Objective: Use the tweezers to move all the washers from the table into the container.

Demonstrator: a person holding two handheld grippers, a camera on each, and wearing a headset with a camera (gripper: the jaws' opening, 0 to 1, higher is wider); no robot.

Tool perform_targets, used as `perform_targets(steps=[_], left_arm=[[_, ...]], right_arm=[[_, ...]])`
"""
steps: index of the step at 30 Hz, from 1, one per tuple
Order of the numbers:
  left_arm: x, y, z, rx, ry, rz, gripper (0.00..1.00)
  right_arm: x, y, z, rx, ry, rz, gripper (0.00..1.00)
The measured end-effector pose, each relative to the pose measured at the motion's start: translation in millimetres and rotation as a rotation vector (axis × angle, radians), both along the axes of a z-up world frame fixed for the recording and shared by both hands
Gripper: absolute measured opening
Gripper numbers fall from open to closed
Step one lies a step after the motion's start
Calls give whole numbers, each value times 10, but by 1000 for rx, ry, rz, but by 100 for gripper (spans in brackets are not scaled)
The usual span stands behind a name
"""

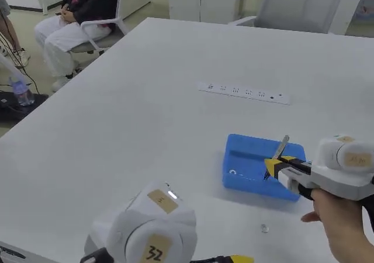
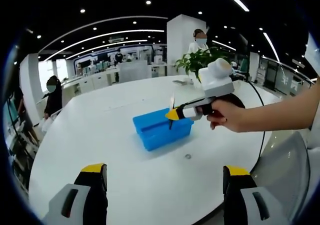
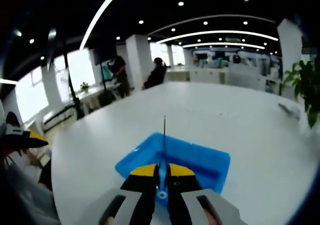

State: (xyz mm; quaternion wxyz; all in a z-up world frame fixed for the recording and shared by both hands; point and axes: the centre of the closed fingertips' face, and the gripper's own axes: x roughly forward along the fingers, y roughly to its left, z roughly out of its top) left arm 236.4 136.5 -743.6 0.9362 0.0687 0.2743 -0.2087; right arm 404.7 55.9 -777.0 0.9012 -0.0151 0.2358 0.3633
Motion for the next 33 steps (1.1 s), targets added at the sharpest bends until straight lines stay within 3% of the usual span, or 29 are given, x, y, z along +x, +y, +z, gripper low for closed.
perform_targets(steps=[5,11,19,21,33], left_arm=[[-29,-44,-12,3,4,-8,99],[-59,-85,-8,2,-1,-16,99],[-98,-100,-24,7,4,-25,99],[-110,-99,-35,9,9,-25,99],[-112,-99,-47,19,17,-30,99]], right_arm=[[-182,-52,194,46,-14,2,4],[-429,-101,207,59,-12,27,4],[-721,-94,24,68,36,77,4],[-769,-94,-62,48,47,97,3],[-793,-153,-342,14,91,96,4]])
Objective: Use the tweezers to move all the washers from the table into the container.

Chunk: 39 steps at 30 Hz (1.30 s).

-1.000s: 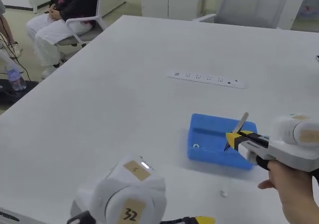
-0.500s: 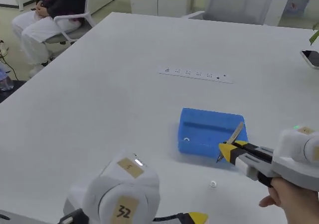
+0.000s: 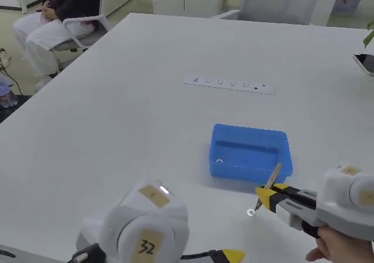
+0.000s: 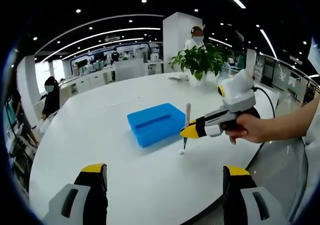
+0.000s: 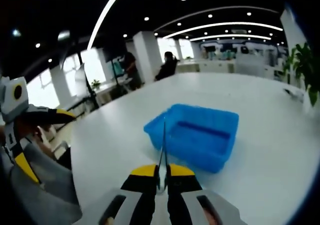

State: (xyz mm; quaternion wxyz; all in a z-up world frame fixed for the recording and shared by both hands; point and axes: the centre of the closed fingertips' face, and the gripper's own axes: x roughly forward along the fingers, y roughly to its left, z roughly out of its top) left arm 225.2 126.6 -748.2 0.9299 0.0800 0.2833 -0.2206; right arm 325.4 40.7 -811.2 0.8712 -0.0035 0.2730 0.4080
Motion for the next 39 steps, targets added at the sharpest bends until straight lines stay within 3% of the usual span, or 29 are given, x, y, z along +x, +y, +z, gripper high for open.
perform_targets(steps=[14,39], left_arm=[[-27,6,4,22,7,-5,99],[-43,-4,-6,25,0,-13,99]], right_arm=[[17,11,-61,6,-3,-16,4],[-164,-78,-62,-58,-20,5,3]])
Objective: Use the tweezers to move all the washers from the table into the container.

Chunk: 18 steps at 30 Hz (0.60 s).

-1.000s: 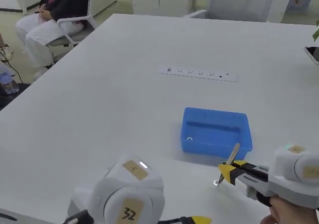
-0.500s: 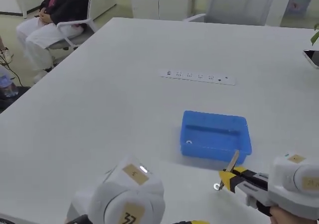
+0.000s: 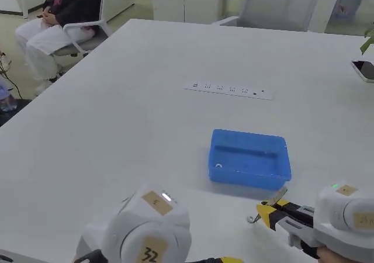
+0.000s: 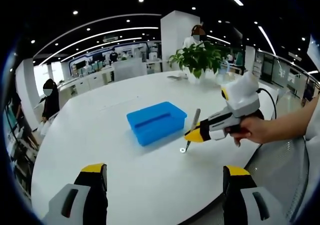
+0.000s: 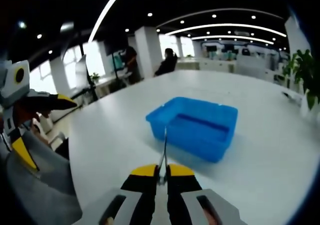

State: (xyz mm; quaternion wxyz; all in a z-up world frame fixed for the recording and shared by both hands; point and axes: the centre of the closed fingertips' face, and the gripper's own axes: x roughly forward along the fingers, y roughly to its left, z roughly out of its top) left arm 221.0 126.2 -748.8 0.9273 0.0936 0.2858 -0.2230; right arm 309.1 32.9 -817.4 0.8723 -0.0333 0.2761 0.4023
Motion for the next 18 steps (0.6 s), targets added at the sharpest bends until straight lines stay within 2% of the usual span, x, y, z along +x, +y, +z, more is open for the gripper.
perform_targets(steps=[9,18], left_arm=[[-6,-1,1,-8,-4,0,99],[-16,-31,-18,-2,-1,-16,99]], right_arm=[[-37,-13,-7,-27,-7,18,3],[-20,-12,-1,-20,9,14,3]])
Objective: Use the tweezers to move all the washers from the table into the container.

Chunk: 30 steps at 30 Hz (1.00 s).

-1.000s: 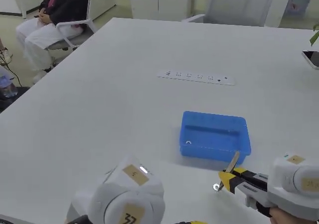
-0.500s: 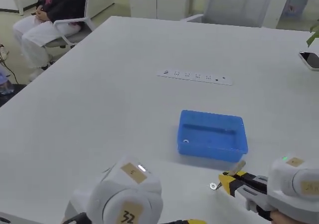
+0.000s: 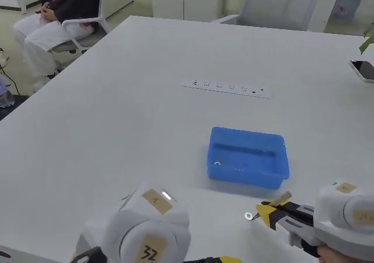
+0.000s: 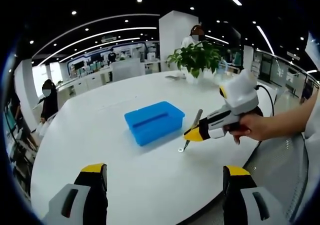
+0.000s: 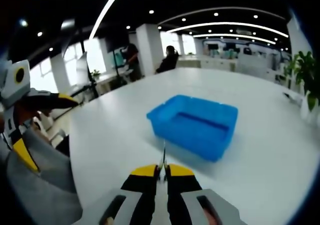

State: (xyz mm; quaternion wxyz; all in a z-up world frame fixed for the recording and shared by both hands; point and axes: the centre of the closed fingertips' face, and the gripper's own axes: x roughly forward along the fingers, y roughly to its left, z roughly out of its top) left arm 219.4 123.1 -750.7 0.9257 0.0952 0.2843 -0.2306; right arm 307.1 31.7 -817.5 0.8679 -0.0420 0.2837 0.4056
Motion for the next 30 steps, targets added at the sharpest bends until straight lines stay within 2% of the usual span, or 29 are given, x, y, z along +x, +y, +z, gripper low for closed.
perform_targets(steps=[7,12,30], left_arm=[[8,5,-8,2,3,1,99],[7,0,-21,4,8,-3,99],[5,-15,-41,-1,19,-13,99]], right_arm=[[47,38,36,13,-10,-6,4],[93,46,1,8,-9,-9,4],[66,74,7,3,-8,2,4]])
